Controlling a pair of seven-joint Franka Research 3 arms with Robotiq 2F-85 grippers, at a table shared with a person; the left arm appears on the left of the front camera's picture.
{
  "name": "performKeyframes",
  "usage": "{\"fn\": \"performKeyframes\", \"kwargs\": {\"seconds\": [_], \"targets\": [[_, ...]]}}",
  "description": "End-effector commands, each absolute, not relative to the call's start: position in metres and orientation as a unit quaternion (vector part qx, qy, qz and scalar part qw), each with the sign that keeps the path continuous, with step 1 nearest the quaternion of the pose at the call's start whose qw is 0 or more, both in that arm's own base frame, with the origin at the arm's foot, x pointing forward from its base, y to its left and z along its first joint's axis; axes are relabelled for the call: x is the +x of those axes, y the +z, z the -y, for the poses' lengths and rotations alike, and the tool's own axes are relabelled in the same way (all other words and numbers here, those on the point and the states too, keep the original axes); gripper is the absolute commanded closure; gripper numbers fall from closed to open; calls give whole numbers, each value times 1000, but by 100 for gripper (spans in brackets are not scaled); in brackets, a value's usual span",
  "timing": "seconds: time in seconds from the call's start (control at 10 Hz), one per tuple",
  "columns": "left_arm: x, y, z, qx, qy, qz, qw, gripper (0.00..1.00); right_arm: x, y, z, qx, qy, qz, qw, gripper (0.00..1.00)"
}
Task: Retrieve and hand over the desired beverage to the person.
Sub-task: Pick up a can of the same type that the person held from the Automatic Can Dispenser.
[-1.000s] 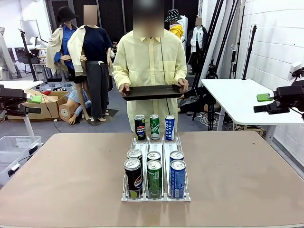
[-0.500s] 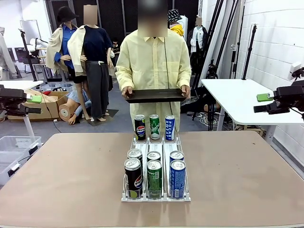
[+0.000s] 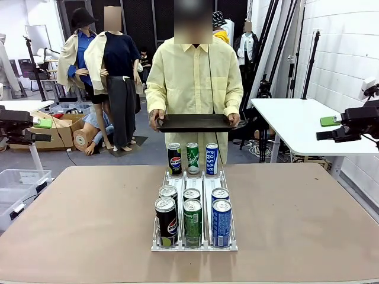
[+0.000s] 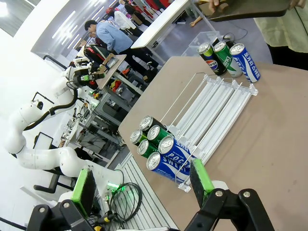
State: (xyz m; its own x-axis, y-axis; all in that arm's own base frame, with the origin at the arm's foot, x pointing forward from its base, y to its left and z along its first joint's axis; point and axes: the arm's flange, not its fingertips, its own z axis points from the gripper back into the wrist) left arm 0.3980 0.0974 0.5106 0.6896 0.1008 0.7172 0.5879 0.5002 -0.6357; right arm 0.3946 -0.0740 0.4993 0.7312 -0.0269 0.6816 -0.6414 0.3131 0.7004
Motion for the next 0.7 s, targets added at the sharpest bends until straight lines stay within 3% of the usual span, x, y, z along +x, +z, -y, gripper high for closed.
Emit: {"fn": "performKeyframes", "kwargs": {"seconds": [0.0,0.6], "targets": [[396,511,-99,-482,-152,360,784,0,395,500,74,554,201,305,748,0],[396,511,-99,-482,-152,360,784,0,395,500,74,554,201,305,748,0]]}}
